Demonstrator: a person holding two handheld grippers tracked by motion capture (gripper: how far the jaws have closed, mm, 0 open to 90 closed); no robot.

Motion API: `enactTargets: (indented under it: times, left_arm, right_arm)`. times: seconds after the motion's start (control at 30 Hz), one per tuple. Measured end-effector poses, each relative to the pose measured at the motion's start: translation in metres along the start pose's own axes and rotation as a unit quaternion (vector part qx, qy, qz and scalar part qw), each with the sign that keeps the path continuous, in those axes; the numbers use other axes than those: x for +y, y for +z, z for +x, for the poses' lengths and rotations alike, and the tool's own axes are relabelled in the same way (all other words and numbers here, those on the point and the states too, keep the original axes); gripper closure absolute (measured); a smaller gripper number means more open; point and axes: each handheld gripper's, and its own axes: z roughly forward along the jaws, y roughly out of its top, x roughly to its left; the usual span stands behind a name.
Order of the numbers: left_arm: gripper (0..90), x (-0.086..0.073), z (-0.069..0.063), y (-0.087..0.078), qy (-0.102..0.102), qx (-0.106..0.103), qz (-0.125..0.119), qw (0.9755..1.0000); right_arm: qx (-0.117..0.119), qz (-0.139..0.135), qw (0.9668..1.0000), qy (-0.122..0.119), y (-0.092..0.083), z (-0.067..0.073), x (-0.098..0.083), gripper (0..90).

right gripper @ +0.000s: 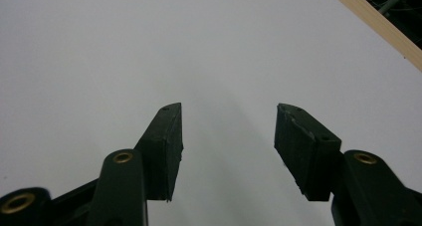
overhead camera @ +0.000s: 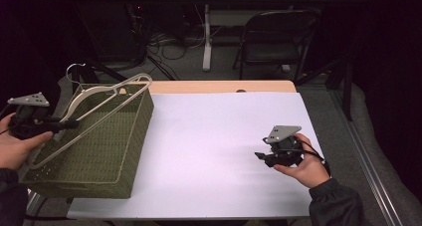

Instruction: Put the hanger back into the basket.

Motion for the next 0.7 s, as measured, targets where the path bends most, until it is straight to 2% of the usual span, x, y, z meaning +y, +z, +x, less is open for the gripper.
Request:
enactTargets:
  times: [0.17, 0.2, 0.3, 0.37, 0.47, 0.5, 0.53, 0.63, 0.7]
  left_arm:
    - [87.1, -0.015, 0.004, 0.003, -0.016, -0.002, 0.0, 0.9999]
    - [87.1, -0.021, 0.006, 0.004, -0.024, -0.002, -0.003, 0.9997]
    - [87.1, -0.029, 0.009, 0.006, -0.03, -0.006, -0.01, 0.9995]
    - [87.0, -0.033, 0.011, 0.008, -0.036, -0.005, -0.011, 0.9993]
    - [86.9, -0.036, 0.013, 0.009, -0.04, -0.005, -0.015, 0.9991]
    - [87.0, -0.037, 0.014, 0.008, -0.041, -0.003, -0.017, 0.999]
    - [87.0, -0.038, 0.015, 0.007, -0.045, -0.003, -0.022, 0.9987]
    - [87.0, -0.042, 0.019, 0.009, -0.057, 0.002, -0.009, 0.9983]
    - [87.0, -0.047, 0.02, 0.016, -0.063, -0.002, 0.01, 0.9979]
  right_arm:
    - [0.002, 0.004, 1.0, 0.0, 0.004, 0.003, -0.001, 44.6]
    - [0.002, 0.005, 1.0, -0.001, 0.005, 0.003, -0.001, 44.6]
    - [0.002, 0.007, 1.0, 0.001, 0.006, 0.003, -0.002, 44.7]
    - [0.002, 0.016, 0.9999, -0.002, 0.006, 0.003, -0.002, 44.8]
    - [0.005, 0.004, 1.0, 0.0, 0.009, 0.004, -0.002, 44.9]
    - [0.008, 0.017, 0.9998, -0.002, 0.008, 0.004, -0.001, 44.9]
    - [0.008, 0.005, 1.0, 0.0, 0.011, 0.004, -0.003, 44.9]
    - [0.008, 0.011, 0.9999, 0.0, 0.011, 0.004, -0.003, 44.9]
    - [0.008, 0.015, 0.9999, 0.001, 0.011, 0.004, -0.004, 45.0]
